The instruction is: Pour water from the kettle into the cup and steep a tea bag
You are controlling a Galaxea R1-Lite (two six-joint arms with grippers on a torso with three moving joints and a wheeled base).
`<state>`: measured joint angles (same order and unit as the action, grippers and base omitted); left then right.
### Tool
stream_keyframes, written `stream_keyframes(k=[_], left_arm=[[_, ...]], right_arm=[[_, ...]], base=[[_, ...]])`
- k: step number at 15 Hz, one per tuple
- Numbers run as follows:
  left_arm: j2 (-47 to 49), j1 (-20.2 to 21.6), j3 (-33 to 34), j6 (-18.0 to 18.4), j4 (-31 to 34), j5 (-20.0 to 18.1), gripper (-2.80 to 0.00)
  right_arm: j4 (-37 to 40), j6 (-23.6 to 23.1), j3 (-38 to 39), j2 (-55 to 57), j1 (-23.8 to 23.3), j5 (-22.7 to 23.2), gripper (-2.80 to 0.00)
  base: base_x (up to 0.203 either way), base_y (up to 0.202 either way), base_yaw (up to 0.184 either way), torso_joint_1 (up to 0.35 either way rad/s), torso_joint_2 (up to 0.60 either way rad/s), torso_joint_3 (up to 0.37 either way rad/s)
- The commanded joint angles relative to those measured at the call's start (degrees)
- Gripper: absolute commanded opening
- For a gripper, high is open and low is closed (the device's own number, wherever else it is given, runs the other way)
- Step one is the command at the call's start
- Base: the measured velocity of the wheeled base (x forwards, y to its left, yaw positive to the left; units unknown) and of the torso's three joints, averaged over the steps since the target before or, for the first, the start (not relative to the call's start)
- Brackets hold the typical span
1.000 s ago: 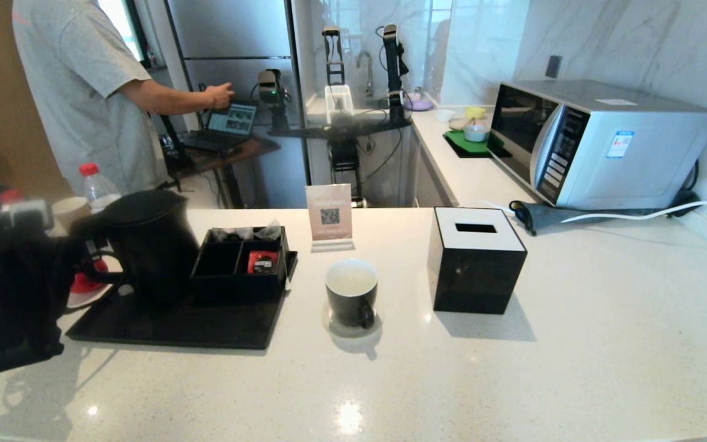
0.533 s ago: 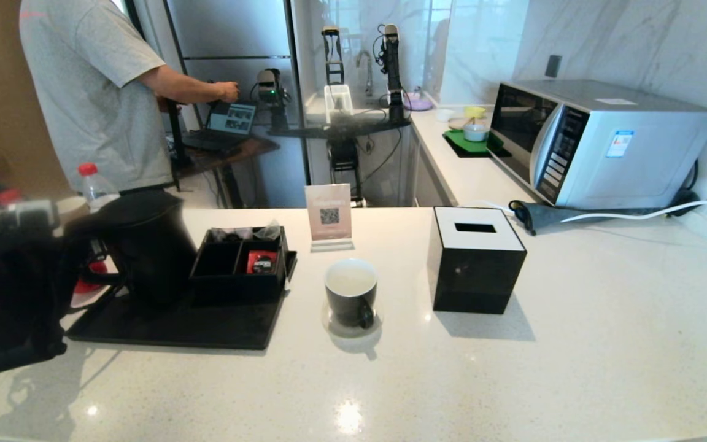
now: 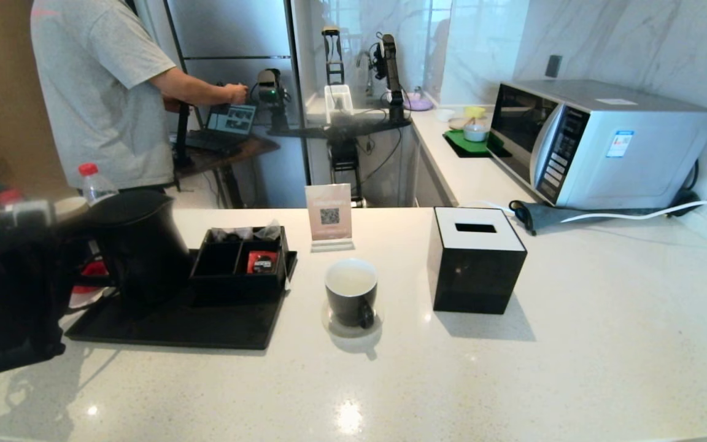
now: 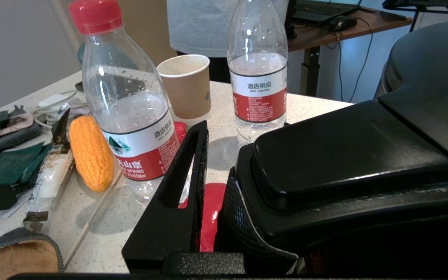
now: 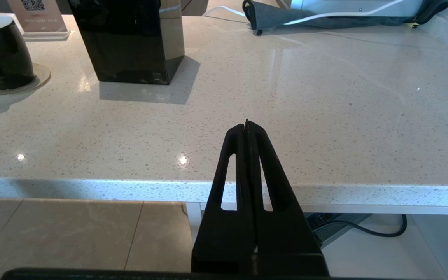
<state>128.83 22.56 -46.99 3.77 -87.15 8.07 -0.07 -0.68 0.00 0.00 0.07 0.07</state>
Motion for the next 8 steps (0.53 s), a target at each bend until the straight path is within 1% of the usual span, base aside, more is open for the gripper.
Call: stream_keyframes(k=[1,8], left_arm=[[-0.3,-0.1,0.0,-0.1,-2.5,0.0,-2.8],[-3.3,-0.1,1.4,-0.7,-2.5,0.1,-2.8]], right_arm=[[0.0,0.0,0.0,0.0,0.0,0.0,-2.8],[0.0,0.0,0.0,0.0,0.0,0.0,-2.8]], base=[[0.0,0.0,0.0,0.0,0.0,0.0],[0.0,0.0,0.0,0.0,0.0,0.0]])
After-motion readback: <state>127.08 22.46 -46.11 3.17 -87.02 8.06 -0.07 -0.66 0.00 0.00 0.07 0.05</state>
